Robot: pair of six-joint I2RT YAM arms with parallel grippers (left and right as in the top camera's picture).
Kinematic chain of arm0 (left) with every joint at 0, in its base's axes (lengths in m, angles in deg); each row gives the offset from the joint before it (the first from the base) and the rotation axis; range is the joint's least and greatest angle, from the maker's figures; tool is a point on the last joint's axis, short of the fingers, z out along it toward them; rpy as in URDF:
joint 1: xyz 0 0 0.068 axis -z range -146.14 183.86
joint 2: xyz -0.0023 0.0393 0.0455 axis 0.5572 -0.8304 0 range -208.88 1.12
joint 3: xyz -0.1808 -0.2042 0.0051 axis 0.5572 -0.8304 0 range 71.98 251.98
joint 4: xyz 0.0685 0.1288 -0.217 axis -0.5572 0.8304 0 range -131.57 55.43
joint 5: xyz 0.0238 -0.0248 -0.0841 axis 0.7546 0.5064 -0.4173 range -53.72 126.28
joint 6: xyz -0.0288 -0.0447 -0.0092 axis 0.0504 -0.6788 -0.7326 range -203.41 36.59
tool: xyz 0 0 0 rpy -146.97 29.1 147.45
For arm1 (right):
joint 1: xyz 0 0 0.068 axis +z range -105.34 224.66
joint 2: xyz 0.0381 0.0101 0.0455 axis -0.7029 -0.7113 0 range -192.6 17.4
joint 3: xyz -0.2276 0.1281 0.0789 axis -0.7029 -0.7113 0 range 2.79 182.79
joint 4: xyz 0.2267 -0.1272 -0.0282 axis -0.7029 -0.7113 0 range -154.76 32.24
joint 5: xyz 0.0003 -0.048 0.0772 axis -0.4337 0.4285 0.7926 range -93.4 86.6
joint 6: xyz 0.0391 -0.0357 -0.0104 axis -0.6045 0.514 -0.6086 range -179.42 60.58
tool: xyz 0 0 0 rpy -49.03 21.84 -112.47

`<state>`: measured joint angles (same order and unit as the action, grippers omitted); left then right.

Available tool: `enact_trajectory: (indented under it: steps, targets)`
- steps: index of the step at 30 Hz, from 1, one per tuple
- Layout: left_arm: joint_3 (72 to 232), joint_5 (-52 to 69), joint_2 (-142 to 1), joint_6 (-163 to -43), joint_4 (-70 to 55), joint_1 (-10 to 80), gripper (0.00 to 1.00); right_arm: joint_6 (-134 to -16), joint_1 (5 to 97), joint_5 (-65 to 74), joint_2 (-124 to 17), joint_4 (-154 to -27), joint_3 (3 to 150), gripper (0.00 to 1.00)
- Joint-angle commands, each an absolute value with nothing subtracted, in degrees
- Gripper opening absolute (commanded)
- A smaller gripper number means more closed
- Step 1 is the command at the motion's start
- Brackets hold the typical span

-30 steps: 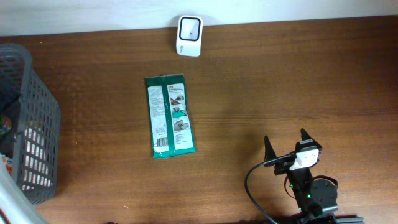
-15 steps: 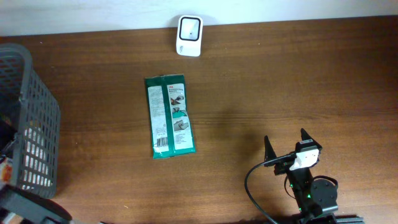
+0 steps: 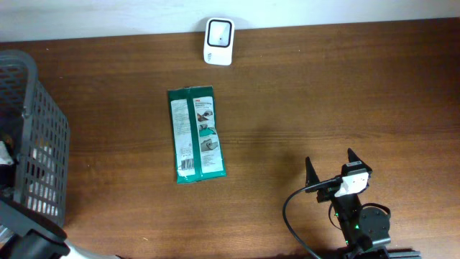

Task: Scan the item barcode
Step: 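Reach left gripper into basket and grasp white cream tube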

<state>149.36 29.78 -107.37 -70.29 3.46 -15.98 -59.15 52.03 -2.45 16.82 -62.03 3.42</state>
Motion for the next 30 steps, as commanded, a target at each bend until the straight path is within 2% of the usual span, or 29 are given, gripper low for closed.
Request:
enact_trajectory:
  steps: [1,5,6,7,8,15,20,23,30]
  targets:
    - [144.6,29.2,-108.8,-69.4,1.3,-15.6,0.62,-58.8,51.7,-2.1,17.2,-62.3,3.1,0.98]
    - [143.3,28.3,-108.8,-69.4,0.2,-14.1,0.28,-58.8,51.7,-2.1,17.2,-62.3,3.1,0.98]
    - [143.3,28.3,-108.8,-69.4,0.2,-13.8,0.24,-58.8,51.7,-2.1,17.2,-62.3,3.1,0.98]
    - [143.3,28.3,-108.8,-69.4,0.2,-13.2,0.1,-58.8,51.7,-2.1,17.2,-62.3,3.1,0.98]
    - [143.3,28.3,-108.8,-69.4,0.2,-12.9,0.01,-58.8,51.7,-2.1,17.2,-62.3,3.1,0.98]
    - [151.7,28.4,-104.8,-69.9,6.5,-12.5,0.0,-58.8,51.7,-2.1,17.2,-62.3,3.1,0.98]
    - [158.6,28.4,-91.5,-72.5,5.9,-12.3,0.0,-58.8,51.7,-2.1,17.2,-62.3,3.1,0.98]
    - [158.7,28.3,-82.2,-76.6,1.5,-10.7,0.0,-58.8,51.7,-2.1,17.2,-62.3,3.1,0.98]
    - [158.7,28.8,-63.8,-80.4,-8.5,4.5,0.0,-58.8,51.7,-2.1,17.2,-62.3,3.1,0.98]
